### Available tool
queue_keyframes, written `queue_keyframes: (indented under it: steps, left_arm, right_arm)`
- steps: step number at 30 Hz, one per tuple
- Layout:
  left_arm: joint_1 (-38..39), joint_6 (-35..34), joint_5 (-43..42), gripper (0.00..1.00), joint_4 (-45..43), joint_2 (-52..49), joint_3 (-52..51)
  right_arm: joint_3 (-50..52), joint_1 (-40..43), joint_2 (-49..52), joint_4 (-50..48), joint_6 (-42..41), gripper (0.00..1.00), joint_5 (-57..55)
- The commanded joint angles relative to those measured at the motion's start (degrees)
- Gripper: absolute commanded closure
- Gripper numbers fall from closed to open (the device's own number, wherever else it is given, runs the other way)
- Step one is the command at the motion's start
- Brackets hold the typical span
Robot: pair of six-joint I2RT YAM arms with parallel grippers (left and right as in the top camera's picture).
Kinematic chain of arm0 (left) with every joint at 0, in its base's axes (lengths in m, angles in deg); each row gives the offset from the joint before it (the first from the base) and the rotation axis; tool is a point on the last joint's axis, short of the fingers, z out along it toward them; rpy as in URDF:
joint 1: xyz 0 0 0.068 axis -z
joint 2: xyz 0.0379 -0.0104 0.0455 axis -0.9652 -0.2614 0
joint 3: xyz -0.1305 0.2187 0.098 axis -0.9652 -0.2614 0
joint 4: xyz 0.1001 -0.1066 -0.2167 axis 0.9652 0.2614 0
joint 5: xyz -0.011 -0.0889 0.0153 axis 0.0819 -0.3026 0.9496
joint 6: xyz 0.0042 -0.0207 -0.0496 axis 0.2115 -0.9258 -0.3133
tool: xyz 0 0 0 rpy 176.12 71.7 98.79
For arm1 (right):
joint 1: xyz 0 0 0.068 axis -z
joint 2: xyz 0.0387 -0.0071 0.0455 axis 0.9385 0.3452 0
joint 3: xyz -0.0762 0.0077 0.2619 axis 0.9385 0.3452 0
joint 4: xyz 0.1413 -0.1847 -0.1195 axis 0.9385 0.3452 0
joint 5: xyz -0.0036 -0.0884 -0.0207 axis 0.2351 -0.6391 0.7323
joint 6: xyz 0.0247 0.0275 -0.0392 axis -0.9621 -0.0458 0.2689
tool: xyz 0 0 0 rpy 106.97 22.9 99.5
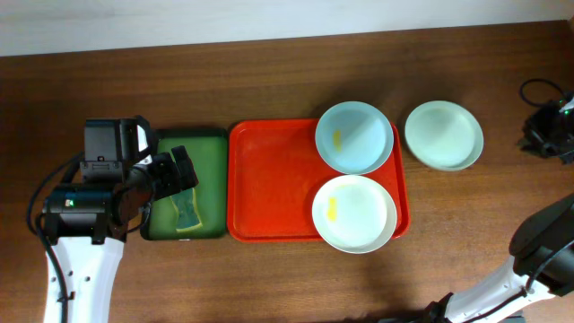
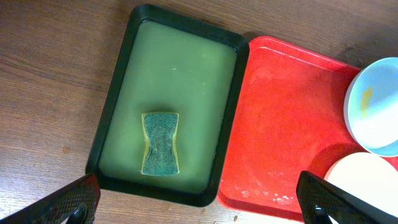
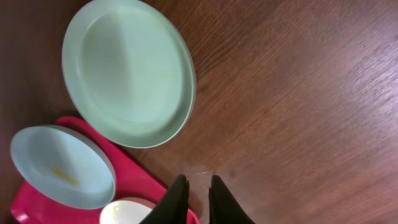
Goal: Clean dirty plates on tray and stack at the side
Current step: 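Lower the plate onto the table right of the red tray and release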
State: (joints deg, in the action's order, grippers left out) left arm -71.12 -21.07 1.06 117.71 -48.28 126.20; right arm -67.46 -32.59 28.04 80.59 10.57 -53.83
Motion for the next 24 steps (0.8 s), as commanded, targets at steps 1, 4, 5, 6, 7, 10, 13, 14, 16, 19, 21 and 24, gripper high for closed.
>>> queue_keyframes:
  steps: [1, 4, 5, 6, 7, 10, 13, 14, 16, 19, 21, 24]
  left_arm:
    - [0.1, 0.3, -0.4, 0.01, -0.1, 0.7, 0.4]
    - [0.1, 0.3, -0.4, 0.01, -0.1, 0.7, 0.4]
    - [0.1, 0.3, -0.4, 0.01, -0.1, 0.7, 0.4]
    - [0.1, 0.3, -0.4, 0.01, -0.1, 0.7, 0.4]
    - [0.1, 0.3, -0.4, 0.01, -0.1, 0.7, 0.4]
    - [0.1, 0.3, -0.4, 0.01, -0.1, 0.7, 0.4]
    - [0.1, 0.3, -0.4, 0.01, -0.1, 0.7, 0.4]
    - [0.1, 0.3, -0.4, 0.01, -0.1, 0.7, 0.4]
    - [0.1, 0.3, -0.4, 0.01, -0.1, 0.7, 0.4]
    - [0.1, 0.3, -0.4, 0.01, -0.1, 0.7, 0.4]
    - [0.1, 0.3, -0.4, 0.01, -0.1, 0.7, 0.4]
    - [0.1, 0.3, -0.4, 0.01, -0.1, 0.7, 0.4]
  right_arm:
    - [1.4, -0.8, -0.8, 0.2, 2.9, 0.63, -0.9]
    - [4.7, -2.5, -0.7, -2.4, 2.9, 0.37, -5.6]
    - [6.3, -2.8, -0.7, -4.0, 2.8, 0.37, -6.1]
    - [8.9, -3.2, -0.7, -7.0, 2.8, 0.37, -6.0]
    - [10.7, -3.5, -0.7, -9.2, 2.8, 0.37, -6.1]
    - [18.3, -4.7, -0.7, -19.1, 2.8, 0.40, -6.0]
    - [28.1, -6.3, -0.7, -33.2, 2.6, 0.49, -5.2]
    - [29.6, -6.6, -0.7, -35.8, 2.6, 0.51, -4.5]
    - [32.2, -7.6, -0.7, -40.9, 2.6, 0.58, -3.5]
    - [33.6, -8.3, -0.7, -43.6, 2.6, 0.70, -5.7]
    - [34.9, -8.3, -0.6, -44.4, 1.0, 0.75, -8.9]
    - [36.7, -8.3, -0.7, -45.4, 0.7, 0.82, -8.9]
